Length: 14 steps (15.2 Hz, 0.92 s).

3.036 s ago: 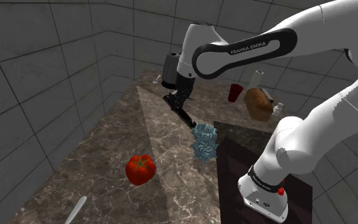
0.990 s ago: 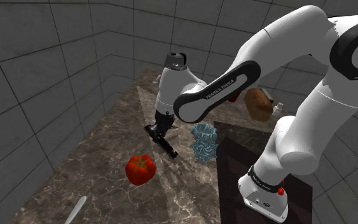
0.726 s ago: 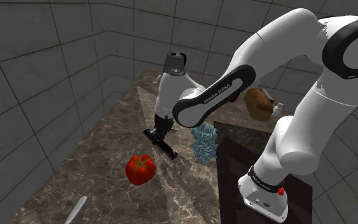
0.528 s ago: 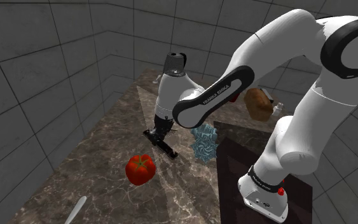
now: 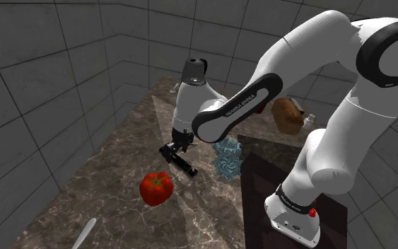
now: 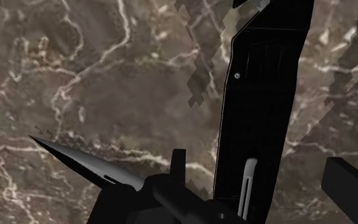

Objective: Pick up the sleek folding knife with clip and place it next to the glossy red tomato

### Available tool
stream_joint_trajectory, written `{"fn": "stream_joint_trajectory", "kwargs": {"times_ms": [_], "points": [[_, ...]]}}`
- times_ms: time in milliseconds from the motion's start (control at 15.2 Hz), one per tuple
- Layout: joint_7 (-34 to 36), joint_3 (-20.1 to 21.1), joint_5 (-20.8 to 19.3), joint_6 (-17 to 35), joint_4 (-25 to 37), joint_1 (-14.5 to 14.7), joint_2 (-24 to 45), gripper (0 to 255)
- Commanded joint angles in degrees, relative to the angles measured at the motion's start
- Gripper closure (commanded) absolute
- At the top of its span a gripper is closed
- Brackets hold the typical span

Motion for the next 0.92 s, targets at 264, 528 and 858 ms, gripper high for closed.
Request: {"fn": "stream_joint_trajectory", "kwargs": {"times_ms": [264,528,858], "points": [[-1.3,0.0,1.8,-6.1,0.9,0.1,-5.3,0],[-1.5,-0.1,2.1,-7.8,1.3,0.2,-6.6,0],[-1.5,-0.1,2.1,-7.8,1.3,0.2,-6.6,0]]}}
